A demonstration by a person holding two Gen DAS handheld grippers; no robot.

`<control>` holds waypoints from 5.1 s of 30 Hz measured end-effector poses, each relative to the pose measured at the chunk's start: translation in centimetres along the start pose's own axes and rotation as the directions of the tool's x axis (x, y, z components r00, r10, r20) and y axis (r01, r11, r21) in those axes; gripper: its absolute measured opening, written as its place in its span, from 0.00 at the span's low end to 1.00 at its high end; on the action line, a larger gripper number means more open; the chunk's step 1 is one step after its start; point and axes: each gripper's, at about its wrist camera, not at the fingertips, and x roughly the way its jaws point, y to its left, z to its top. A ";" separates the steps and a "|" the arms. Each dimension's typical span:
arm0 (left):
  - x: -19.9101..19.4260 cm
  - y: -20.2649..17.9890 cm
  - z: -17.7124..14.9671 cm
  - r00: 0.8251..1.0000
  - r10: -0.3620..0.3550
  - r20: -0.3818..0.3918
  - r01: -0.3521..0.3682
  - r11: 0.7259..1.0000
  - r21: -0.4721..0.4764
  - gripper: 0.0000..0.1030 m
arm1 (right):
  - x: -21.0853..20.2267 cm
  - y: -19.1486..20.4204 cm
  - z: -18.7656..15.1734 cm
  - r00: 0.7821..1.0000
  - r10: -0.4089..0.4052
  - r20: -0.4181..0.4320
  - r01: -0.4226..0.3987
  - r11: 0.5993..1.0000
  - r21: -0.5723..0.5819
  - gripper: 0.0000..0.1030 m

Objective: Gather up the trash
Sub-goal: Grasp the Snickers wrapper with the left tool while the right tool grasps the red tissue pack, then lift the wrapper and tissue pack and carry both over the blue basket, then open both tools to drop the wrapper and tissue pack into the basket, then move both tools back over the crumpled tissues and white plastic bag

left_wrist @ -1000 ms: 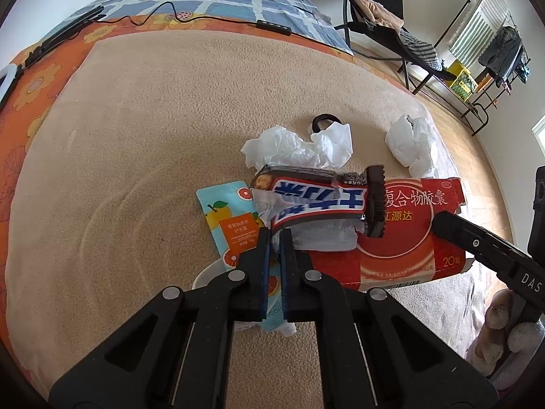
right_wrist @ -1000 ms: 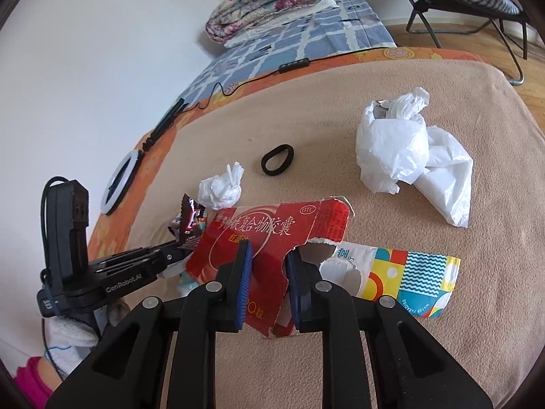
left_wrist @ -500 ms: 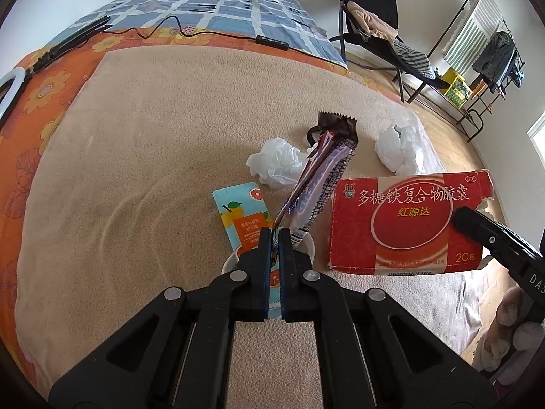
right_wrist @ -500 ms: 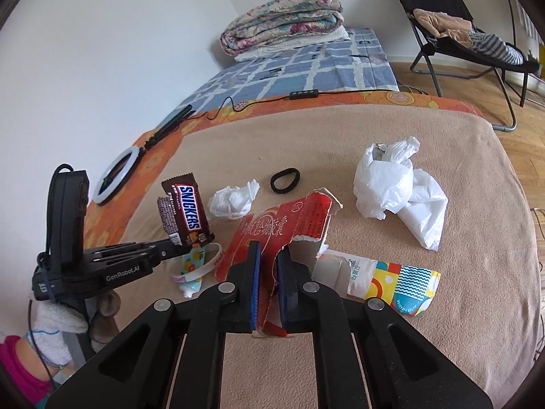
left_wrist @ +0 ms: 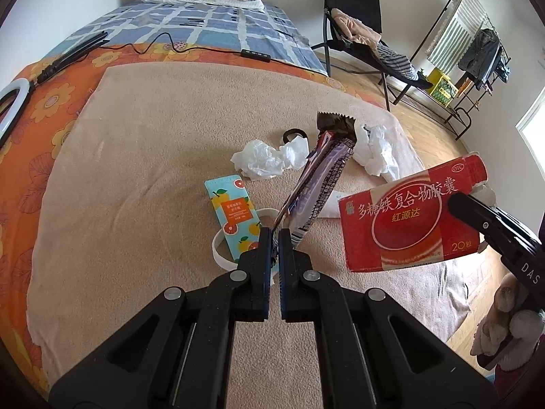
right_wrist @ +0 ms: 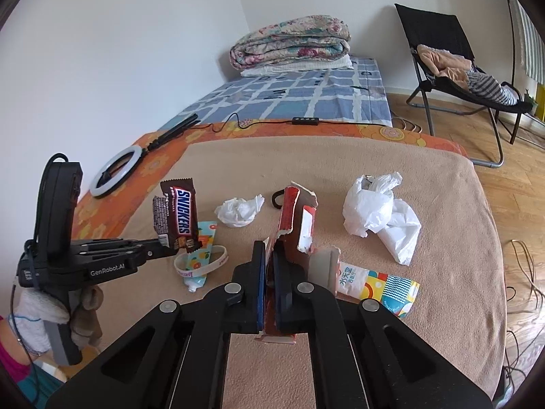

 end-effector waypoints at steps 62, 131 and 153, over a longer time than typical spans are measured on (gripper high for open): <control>-4.5 -2.8 -27.6 0.958 0.004 -0.286 0.031 0.992 0.119 0.02 | -10.3 9.3 -22.3 0.978 -0.004 -0.207 -0.017 0.995 -0.102 0.02; -5.5 -4.2 -12.1 0.996 0.049 -0.079 -0.038 0.991 0.131 0.57 | -8.8 3.2 -13.2 0.986 -0.076 -0.145 0.085 0.995 0.055 0.70; 3.9 -1.4 2.1 0.994 0.108 0.001 -0.107 0.978 0.179 0.70 | 1.4 -5.5 1.0 0.975 -0.203 -0.089 0.209 0.976 0.063 0.77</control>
